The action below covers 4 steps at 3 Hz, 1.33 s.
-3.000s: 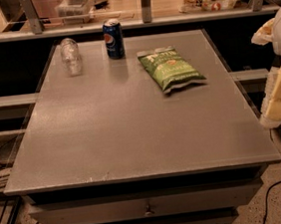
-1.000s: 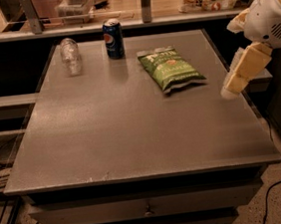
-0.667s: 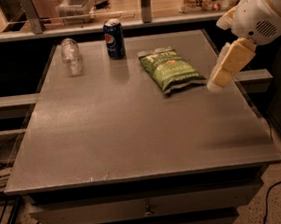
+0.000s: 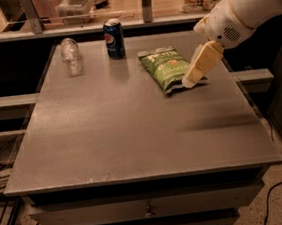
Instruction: Pick green jalapeno chip bag
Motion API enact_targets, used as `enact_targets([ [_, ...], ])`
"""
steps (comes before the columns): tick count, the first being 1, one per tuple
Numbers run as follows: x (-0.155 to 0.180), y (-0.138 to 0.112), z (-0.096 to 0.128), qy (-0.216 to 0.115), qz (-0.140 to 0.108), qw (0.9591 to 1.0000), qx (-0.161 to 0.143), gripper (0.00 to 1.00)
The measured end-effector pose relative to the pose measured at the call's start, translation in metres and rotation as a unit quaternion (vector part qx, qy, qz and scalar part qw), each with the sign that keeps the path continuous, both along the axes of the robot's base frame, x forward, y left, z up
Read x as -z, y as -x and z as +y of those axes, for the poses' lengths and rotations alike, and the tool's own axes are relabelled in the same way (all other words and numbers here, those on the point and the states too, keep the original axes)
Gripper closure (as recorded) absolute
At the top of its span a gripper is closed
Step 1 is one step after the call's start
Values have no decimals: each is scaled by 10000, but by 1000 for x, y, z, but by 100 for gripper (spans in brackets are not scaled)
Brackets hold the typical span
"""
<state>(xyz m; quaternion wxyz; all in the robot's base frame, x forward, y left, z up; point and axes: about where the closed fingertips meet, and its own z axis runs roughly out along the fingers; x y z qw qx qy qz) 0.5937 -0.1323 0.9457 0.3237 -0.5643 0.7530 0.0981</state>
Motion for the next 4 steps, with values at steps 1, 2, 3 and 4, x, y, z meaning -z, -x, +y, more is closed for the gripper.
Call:
enact_targets([
  [1, 17, -21, 14, -43, -37, 10000, 65, 0],
  [2, 39, -42, 17, -89, 49, 9996, 269, 0],
  [3, 63, -56, 17, -228, 252, 9982, 493, 0],
  [4, 83, -66, 16, -376, 468, 9961, 650, 16],
])
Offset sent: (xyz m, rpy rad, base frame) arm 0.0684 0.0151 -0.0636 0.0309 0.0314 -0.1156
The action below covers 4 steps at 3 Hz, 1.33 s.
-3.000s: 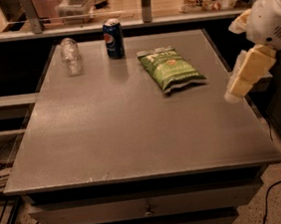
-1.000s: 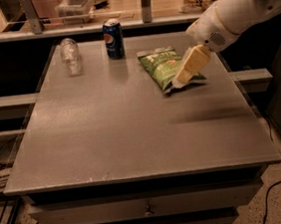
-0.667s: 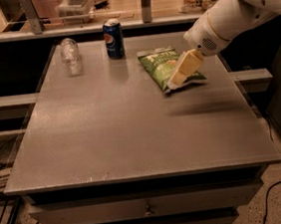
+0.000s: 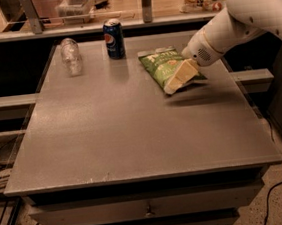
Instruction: Pick green jalapeno chip bag
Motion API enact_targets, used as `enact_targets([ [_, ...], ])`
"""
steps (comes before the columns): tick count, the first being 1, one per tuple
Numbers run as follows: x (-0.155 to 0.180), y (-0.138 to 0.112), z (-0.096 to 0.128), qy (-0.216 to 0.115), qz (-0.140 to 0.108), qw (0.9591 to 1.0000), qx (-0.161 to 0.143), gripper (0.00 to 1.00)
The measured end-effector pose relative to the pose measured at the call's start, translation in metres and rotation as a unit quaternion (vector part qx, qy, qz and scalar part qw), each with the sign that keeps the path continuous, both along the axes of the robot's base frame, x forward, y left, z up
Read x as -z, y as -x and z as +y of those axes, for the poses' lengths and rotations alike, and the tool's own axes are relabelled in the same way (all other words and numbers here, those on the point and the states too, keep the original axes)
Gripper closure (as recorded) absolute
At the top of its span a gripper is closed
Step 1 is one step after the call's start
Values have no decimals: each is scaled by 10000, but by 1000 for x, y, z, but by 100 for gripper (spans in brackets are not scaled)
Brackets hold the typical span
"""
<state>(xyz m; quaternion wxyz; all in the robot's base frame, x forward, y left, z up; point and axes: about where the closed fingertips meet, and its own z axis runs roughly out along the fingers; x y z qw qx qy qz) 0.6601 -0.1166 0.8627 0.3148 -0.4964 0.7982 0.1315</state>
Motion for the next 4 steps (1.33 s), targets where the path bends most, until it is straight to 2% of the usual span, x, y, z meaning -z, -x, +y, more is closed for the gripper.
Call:
enact_targets([
  [1, 18, -7, -1, -39, 189, 9998, 35, 40],
  [3, 16, -11, -3, -19, 172, 9998, 35, 87],
  [4, 11, -11, -3, -19, 170, 9998, 35, 100],
])
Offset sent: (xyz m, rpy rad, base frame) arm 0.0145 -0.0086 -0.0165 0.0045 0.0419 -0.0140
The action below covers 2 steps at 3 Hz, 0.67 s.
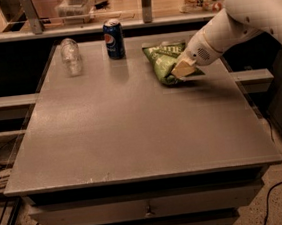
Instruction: Pick green jalapeno chip bag
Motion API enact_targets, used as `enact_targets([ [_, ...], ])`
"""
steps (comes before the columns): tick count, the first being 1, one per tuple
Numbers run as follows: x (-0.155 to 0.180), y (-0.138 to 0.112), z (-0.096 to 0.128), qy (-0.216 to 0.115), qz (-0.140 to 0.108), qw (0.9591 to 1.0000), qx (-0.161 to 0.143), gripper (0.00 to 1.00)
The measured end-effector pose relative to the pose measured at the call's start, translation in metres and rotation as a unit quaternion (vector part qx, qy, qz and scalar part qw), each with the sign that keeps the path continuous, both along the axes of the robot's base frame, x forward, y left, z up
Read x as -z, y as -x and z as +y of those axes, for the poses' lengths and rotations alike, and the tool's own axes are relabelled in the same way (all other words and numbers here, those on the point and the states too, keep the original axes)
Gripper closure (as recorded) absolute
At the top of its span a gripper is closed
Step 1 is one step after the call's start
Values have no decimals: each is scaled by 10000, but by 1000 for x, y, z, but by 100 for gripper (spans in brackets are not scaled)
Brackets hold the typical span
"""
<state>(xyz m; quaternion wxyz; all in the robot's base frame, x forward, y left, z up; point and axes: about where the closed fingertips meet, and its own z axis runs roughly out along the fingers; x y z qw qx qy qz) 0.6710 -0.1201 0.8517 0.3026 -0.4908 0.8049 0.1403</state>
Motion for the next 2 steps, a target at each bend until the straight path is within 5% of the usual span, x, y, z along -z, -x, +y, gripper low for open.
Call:
enact_targets([
  [1, -1, 0, 0, 1, -1, 10000, 0, 100],
  [2, -65, 10, -3, 128, -781, 9967, -182, 100],
])
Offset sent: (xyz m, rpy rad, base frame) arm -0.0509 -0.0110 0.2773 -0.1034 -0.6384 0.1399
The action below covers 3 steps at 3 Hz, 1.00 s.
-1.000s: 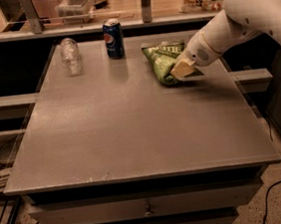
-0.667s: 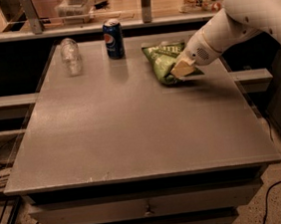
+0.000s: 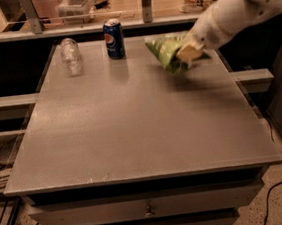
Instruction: Pick green jalapeno chip bag
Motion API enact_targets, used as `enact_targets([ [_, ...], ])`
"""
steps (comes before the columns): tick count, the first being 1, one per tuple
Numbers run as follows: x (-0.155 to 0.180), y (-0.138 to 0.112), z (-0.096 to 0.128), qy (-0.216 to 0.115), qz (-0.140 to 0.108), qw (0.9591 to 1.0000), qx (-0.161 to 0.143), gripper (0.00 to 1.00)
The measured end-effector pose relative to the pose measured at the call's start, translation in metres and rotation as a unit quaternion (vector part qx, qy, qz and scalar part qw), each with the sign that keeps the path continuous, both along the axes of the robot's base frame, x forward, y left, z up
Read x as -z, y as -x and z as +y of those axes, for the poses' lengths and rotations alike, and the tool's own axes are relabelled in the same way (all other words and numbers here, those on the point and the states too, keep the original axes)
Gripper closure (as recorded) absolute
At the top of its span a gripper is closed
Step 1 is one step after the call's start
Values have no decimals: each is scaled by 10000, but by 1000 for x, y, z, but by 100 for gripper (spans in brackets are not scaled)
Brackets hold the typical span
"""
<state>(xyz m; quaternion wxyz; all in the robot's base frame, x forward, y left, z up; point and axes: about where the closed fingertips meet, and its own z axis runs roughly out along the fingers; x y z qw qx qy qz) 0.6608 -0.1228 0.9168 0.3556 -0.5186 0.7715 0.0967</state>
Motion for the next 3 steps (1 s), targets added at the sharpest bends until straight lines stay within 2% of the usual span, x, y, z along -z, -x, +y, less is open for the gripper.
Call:
enact_targets([
  [1, -114, 23, -3, 159, -1386, 9896, -346, 100],
  [2, -130, 27, -2, 236, -1612, 9856, -460, 100],
  [3, -130, 27, -2, 234, -1610, 9856, -458, 100],
])
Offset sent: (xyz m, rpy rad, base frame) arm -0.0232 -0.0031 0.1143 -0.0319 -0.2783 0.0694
